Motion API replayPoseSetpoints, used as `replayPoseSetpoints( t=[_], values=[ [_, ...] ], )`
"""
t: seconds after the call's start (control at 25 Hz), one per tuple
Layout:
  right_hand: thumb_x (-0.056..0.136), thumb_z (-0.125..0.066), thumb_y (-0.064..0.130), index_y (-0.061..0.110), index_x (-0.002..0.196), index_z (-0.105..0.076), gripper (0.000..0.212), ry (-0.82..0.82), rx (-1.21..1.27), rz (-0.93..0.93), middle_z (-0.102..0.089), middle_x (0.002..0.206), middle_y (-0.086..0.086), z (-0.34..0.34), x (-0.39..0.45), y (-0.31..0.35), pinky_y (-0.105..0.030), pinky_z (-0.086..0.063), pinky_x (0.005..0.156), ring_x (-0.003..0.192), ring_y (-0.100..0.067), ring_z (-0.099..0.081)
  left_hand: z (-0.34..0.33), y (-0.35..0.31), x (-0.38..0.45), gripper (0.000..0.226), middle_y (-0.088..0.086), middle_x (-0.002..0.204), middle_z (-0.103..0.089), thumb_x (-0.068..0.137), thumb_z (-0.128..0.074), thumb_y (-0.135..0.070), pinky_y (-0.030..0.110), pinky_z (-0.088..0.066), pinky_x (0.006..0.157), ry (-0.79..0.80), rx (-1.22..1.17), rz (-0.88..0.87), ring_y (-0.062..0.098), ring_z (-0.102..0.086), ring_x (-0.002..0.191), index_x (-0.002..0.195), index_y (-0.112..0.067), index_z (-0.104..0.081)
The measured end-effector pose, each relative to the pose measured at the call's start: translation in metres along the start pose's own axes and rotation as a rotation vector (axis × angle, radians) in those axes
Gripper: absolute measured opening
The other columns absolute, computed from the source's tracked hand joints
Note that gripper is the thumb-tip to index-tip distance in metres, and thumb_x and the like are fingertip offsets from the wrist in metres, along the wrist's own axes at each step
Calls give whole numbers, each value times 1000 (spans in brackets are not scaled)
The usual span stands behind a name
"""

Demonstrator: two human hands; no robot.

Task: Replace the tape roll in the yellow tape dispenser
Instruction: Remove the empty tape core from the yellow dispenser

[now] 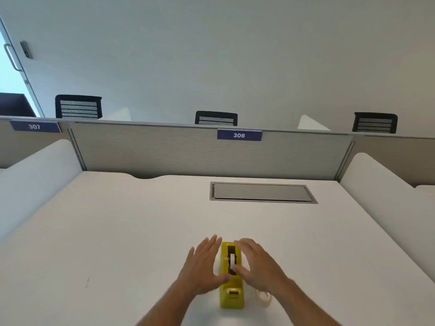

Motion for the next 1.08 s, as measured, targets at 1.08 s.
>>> replayPoseSetpoints(
  t=[1.08],
  values=[
    [75,-65,43,35,116,-57,43,-66,40,-38,-59,116,17,-10,22,0,-21,-49,85,104,-4,-51,-17,-4,8,107,-27,162,-9,71,-71,-70,33,-35,113,24,-105,58,9,-33,142,155,-43,-10]
  ],
)
Point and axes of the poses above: each hand's wrist, its own x-axis towards the middle knuckle, its own z-axis out of the back of the hand, y = z × x, the point moved 4 cm from there along x, towards the middle knuckle
